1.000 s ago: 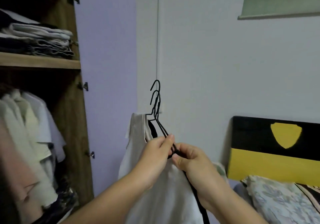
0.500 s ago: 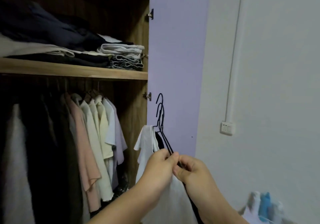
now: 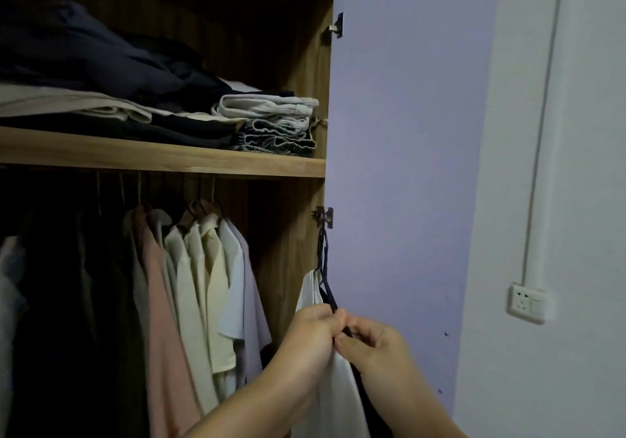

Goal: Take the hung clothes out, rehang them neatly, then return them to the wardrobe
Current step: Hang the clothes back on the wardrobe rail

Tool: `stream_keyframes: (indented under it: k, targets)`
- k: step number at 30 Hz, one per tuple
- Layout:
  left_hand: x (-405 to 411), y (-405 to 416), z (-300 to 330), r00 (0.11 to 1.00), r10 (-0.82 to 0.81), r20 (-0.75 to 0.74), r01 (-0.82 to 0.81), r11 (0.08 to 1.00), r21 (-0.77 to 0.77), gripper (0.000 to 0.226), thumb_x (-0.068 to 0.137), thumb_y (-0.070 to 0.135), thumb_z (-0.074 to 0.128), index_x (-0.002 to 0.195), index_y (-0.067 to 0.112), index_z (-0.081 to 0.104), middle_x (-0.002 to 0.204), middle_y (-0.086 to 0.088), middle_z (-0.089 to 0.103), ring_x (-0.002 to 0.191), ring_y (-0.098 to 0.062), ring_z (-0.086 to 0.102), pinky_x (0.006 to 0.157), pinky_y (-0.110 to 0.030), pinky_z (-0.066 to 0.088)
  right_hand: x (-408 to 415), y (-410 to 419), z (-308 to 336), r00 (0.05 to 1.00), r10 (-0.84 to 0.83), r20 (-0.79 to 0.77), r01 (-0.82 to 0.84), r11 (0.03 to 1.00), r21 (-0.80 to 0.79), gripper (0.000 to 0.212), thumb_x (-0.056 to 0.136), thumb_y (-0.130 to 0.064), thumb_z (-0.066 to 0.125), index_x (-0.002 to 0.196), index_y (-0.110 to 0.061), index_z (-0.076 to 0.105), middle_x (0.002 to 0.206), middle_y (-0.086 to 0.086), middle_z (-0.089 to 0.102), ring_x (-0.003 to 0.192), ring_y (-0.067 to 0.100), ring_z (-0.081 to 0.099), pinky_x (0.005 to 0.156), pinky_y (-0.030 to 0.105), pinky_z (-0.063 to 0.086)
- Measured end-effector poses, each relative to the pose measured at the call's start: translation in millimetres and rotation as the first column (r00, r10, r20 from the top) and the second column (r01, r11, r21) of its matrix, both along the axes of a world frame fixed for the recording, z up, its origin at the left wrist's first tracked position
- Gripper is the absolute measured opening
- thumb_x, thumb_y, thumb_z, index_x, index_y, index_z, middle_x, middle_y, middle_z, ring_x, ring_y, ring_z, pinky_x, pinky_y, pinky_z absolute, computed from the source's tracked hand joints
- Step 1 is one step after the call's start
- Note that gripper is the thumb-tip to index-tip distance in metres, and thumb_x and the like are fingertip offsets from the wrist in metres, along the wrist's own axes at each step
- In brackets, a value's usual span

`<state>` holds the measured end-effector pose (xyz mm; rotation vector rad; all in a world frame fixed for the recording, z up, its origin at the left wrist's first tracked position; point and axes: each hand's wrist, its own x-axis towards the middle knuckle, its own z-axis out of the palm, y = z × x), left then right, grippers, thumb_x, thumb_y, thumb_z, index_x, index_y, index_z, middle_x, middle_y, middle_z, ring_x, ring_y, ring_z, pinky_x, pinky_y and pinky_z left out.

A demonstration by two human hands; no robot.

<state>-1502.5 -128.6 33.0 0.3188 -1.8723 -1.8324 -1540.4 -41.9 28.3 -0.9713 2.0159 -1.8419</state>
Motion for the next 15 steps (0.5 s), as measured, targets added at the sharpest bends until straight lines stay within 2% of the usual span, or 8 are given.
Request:
stream_keyframes:
  k: [2,4,6,8,10,11,13,15]
  targets:
    - [-19.7,-18.8,2.8,1.0,-0.009,-0.011,0.009,1.0,0.027,0.027,0.097,0.01,0.042,0.078,0.002,0.059,0.066,-0.006,0.057,0.051,-0.004,0.054,0.047,-0.01,0.04,-19.1,-20.5,1.5,1.0,-0.016,-0.009,0.016,1.0,-0.003,0.033,0.09,0.004,0.051,0.121,-0.001,0.06,0.098,0.01,0.067,0.093,0.017,0.061,0.086,0.024,0.047]
    - [-39.6,-37.0,5.4,1.0,0.014,-0.015,-0.013,0.997,0.07,0.032,0.097,0.009,0.042,0.07,0.004,0.059,0.061,-0.003,0.059,0.05,-0.004,0.057,0.047,-0.01,0.042,-37.7,-40.2,4.2,1.0,-0.021,0.009,0.021,1.0,0.003,0.035,0.091,0.002,0.052,0.124,-0.003,0.058,0.11,0.012,0.067,0.103,0.02,0.062,0.095,0.027,0.047]
    - [-61.5,-55.5,5.8,0.998,0.063,-0.006,-0.062,0.995,0.077,0.035,0.097,0.009,0.041,0.068,0.008,0.059,0.061,-0.002,0.06,0.054,-0.004,0.058,0.049,-0.011,0.044,-57.3,-58.8,6.7,0.999,-0.014,0.044,0.013,1.0,0.022,0.037,0.092,0.001,0.051,0.128,-0.004,0.055,0.117,0.015,0.064,0.109,0.024,0.06,0.099,0.03,0.046]
    - [-83.6,-73.6,5.3,0.992,0.127,0.0,-0.127,0.991,0.042,0.035,0.097,0.01,0.041,0.066,0.01,0.057,0.064,-0.003,0.059,0.06,-0.008,0.057,0.056,-0.018,0.043,-75.8,-75.9,9.1,0.998,0.001,0.057,-0.003,0.999,0.044,0.036,0.093,0.0,0.048,0.129,-0.005,0.054,0.119,0.019,0.063,0.111,0.026,0.06,0.099,0.031,0.045]
    - [-104.1,-92.3,3.6,0.978,0.208,-0.01,-0.208,0.978,0.005,0.035,0.096,0.01,0.042,0.064,0.01,0.054,0.066,-0.006,0.057,0.063,-0.014,0.054,0.061,-0.024,0.041,-95.2,-91.5,9.6,0.997,0.03,0.072,-0.034,0.998,0.049,0.031,0.094,0.0,0.047,0.123,-0.005,0.057,0.112,0.018,0.065,0.1,0.022,0.062,0.09,0.025,0.048]
    - [-112.5,-101.6,2.3,0.972,0.234,-0.032,-0.234,0.972,-0.012,0.035,0.096,0.01,0.042,0.063,0.009,0.053,0.065,-0.007,0.056,0.063,-0.017,0.053,0.063,-0.027,0.041,-105.6,-98.1,9.1,0.996,0.05,0.078,-0.053,0.998,0.039,0.025,0.094,0.0,0.047,0.113,-0.006,0.062,0.099,0.015,0.067,0.087,0.018,0.062,0.077,0.02,0.05]
    - [-131.3,-118.6,0.5,0.955,0.281,-0.093,-0.283,0.959,-0.015,0.033,0.095,0.008,0.041,0.063,0.007,0.051,0.061,-0.007,0.053,0.06,-0.018,0.051,0.062,-0.029,0.04,-126.8,-111.6,6.8,0.994,0.072,0.08,-0.073,0.997,0.011,0.022,0.093,0.001,0.047,0.089,-0.014,0.063,0.073,0.003,0.06,0.063,0.008,0.052,0.056,0.013,0.04]
    - [-152.4,-134.8,-0.8,0.925,0.353,-0.142,-0.352,0.936,0.029,0.034,0.094,0.004,0.04,0.062,0.007,0.049,0.06,-0.007,0.05,0.058,-0.018,0.048,0.06,-0.028,0.039,-150.2,-125.2,3.0,0.993,0.088,0.073,-0.089,0.996,0.0,0.026,0.091,0.002,0.049,0.078,-0.017,0.06,0.06,-0.005,0.055,0.051,0.001,0.048,0.048,0.009,0.035]
